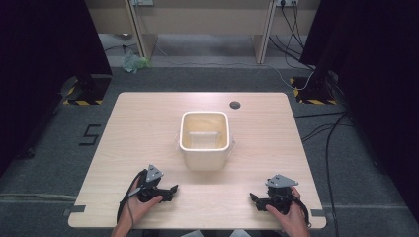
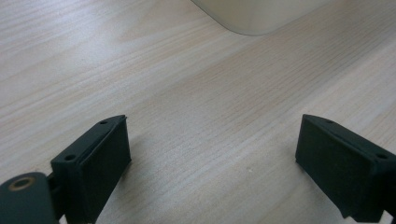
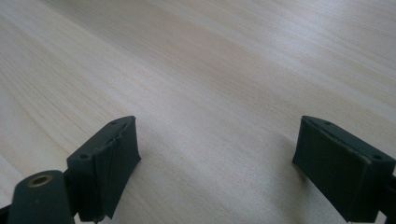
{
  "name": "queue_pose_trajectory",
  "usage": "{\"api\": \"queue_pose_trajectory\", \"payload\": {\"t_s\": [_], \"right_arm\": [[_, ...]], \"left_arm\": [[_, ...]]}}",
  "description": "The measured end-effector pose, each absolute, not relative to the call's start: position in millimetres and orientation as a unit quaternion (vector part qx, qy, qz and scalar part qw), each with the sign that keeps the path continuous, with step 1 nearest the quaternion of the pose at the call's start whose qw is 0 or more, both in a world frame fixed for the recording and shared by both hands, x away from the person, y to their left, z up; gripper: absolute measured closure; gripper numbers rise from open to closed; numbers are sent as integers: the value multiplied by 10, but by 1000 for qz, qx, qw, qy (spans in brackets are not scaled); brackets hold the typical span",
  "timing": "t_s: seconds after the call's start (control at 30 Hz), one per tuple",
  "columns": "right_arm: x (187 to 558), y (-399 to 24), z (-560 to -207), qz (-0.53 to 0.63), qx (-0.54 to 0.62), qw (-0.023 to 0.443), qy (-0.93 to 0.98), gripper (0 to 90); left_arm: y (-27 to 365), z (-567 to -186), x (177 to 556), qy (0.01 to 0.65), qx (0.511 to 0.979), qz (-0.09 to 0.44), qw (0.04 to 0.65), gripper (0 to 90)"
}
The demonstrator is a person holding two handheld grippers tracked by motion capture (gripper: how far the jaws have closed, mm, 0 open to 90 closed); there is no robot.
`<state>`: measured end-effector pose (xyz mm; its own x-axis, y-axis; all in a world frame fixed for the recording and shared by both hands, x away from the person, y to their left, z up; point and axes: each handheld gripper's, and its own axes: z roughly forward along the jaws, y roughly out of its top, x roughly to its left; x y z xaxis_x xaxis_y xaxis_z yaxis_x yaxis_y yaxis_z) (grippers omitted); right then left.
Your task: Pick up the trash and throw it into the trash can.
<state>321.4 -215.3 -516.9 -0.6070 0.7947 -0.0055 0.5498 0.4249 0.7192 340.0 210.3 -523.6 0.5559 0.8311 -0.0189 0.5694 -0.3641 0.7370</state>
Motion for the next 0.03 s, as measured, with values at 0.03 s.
{"api": "queue_pose_trajectory", "payload": {"t_s": [0.03], "right_arm": [[3214,-2153,-5169,349,407,175,826,139]], "left_arm": [[2103,-5236,3400,435,806,182,359,91]]}}
